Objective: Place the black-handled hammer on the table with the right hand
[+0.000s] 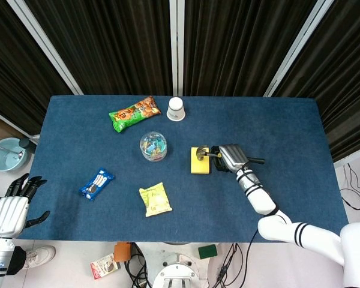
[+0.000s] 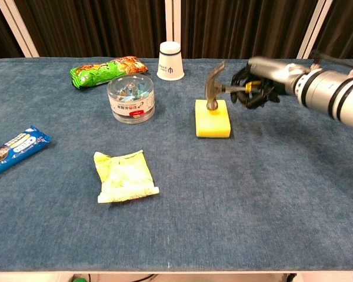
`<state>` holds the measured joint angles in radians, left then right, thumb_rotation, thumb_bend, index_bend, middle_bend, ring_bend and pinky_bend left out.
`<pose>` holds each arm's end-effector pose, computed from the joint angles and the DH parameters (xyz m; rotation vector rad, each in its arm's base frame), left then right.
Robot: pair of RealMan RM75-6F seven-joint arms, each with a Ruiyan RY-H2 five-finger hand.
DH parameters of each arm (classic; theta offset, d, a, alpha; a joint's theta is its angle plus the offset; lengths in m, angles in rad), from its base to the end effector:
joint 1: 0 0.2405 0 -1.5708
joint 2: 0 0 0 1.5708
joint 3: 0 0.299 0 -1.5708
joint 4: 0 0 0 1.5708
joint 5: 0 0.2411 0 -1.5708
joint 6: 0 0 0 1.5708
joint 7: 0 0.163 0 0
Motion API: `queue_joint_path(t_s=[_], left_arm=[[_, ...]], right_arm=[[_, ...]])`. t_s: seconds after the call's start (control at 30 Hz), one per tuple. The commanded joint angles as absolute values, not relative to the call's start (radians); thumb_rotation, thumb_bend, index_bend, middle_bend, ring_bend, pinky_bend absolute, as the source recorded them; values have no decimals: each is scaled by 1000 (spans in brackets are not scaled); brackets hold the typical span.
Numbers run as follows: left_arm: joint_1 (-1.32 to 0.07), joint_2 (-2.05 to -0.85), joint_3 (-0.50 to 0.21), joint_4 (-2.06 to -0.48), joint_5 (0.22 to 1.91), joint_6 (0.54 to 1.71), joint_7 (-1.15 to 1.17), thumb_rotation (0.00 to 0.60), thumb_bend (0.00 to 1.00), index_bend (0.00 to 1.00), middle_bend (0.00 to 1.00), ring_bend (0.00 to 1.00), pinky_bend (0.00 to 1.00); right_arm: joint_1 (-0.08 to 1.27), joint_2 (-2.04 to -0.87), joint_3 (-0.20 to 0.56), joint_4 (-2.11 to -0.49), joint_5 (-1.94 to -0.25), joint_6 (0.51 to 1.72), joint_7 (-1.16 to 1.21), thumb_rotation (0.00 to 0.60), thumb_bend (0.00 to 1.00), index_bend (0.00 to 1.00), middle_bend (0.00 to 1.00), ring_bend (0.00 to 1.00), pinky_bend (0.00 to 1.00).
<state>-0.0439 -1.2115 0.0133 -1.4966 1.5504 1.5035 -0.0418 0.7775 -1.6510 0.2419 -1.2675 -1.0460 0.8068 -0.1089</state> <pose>-0.3822 0.1762 0.1163 -1.4205 -0.9569 -0.8865 -0.1879 -0.4314 -0.0819 1.7655 -1.2412 0.9569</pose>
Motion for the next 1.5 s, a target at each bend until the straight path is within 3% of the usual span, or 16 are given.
queue_joint_path(t_s=[0.03, 0.27, 0.43, 0.6, 0.8, 0.93, 1.0, 1.07, 1.17, 1.27, 1.5], left_arm=[[-43, -1213, 14, -1493, 1549, 1503, -45, 600, 143, 202, 170, 51, 110], [-42, -1212, 12, -1487, 1553, 1511, -53, 600, 143, 202, 170, 51, 110], [-45, -1215, 12, -1486, 1556, 1510, -56, 600, 143, 202, 170, 51, 110], [-47, -1219, 14, -1484, 1553, 1500, -54, 600, 143, 201, 170, 51, 110], [-43, -1214, 15, -1488, 1548, 1501, -48, 600, 143, 201, 169, 51, 110], [-39, -1209, 15, -1494, 1543, 1504, -44, 600, 143, 201, 170, 51, 110], [-37, -1207, 15, -1497, 1543, 1506, -43, 600, 143, 201, 170, 50, 110], [-36, -1206, 15, -1499, 1543, 1506, -40, 600, 143, 201, 170, 51, 110], [-36, -1204, 15, -1503, 1543, 1507, -38, 600, 143, 201, 170, 51, 110], [-37, -1202, 14, -1507, 1546, 1509, -34, 600, 143, 201, 170, 51, 110], [-48, -1200, 6, -1517, 1554, 1508, -27, 600, 143, 201, 170, 51, 110]], right_arm=[[800, -1701, 221, -1203, -1012, 779, -156, 600, 1000, 992, 825, 717, 878], [763, -1640, 278, -1292, -1070, 881, -63, 600, 1000, 998, 828, 719, 879], [754, -1585, 298, -1307, -1025, 882, -83, 600, 1000, 999, 828, 718, 879], [771, -1604, 295, -1219, -951, 817, -105, 600, 1000, 957, 788, 697, 849], [799, -1694, 298, -1037, -946, 742, -29, 600, 1000, 842, 661, 552, 718], [820, -1743, 297, -930, -966, 686, 23, 600, 981, 651, 506, 368, 508], [824, -1754, 297, -903, -974, 674, 38, 600, 855, 482, 415, 259, 382], [824, -1753, 296, -894, -981, 661, 50, 600, 635, 280, 300, 147, 263], [813, -1729, 295, -923, -995, 668, 59, 600, 459, 97, 181, 65, 188], [786, -1674, 291, -997, -1008, 694, 60, 600, 417, 7, 111, 25, 151], [666, -1475, 266, -1276, -1090, 873, 41, 600, 404, 0, 104, 17, 143]])
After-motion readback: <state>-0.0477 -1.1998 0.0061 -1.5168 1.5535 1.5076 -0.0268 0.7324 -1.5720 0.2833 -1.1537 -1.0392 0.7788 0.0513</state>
